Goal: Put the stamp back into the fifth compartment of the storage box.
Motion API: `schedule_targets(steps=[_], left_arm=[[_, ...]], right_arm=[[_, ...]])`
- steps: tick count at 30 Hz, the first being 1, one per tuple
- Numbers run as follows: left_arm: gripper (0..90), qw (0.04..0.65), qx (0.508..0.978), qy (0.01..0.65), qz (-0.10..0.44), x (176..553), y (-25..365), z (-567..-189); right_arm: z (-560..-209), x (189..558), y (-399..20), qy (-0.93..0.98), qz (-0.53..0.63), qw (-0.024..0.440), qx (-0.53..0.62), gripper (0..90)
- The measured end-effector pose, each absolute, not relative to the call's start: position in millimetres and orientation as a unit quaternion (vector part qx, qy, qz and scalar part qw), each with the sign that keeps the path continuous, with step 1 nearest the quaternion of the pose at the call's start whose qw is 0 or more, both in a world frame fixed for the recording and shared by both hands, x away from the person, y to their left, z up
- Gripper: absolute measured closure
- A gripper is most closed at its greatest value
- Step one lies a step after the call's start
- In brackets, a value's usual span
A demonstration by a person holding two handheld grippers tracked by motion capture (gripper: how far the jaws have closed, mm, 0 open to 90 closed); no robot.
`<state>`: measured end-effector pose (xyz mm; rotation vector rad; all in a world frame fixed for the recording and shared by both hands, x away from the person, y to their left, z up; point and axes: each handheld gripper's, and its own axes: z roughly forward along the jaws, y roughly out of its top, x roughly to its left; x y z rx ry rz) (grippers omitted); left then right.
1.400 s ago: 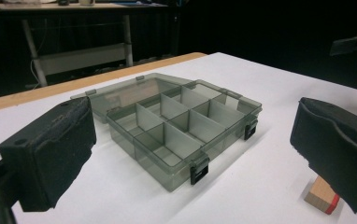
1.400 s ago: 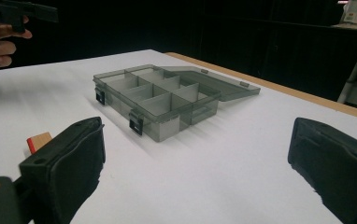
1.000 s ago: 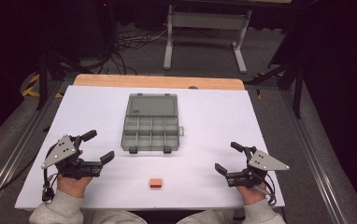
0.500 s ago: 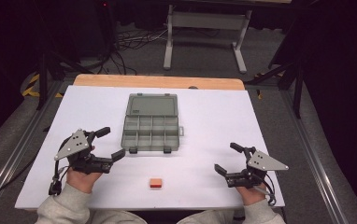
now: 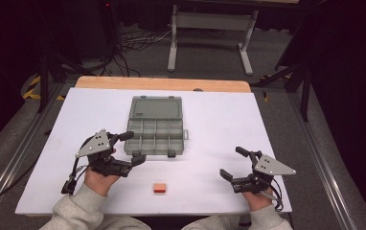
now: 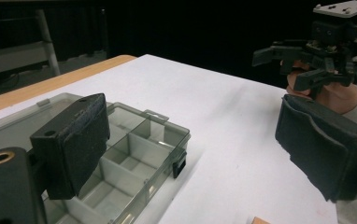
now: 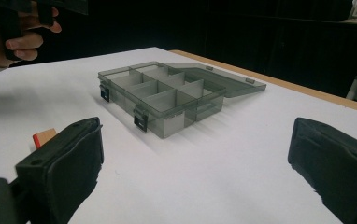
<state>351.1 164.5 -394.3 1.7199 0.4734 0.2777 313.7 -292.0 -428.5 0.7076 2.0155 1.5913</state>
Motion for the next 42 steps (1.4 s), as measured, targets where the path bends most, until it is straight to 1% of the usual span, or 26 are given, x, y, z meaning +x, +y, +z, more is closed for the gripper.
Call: schedule_targets(steps=[11, 27, 37, 42], left_arm=[[11.6, 0.611, 0.765, 0.173, 0.110, 354, 141, -389], [12.0, 0.603, 0.777, 0.156, 0.091, 358, 122, -390], [12.9, 0.588, 0.794, 0.144, 0.055, 360, 116, -397], [14.0, 0.577, 0.806, 0.124, 0.033, 359, 112, -400]], right_arm=[[-429, 314, -292, 0.736, 0.581, 0.235, 0.257, 4.2], [-429, 314, -291, 0.738, 0.581, 0.232, 0.254, 4.2], [-430, 315, -291, 0.740, 0.580, 0.230, 0.254, 4.1], [-430, 315, -290, 0.740, 0.579, 0.229, 0.253, 4.1]])
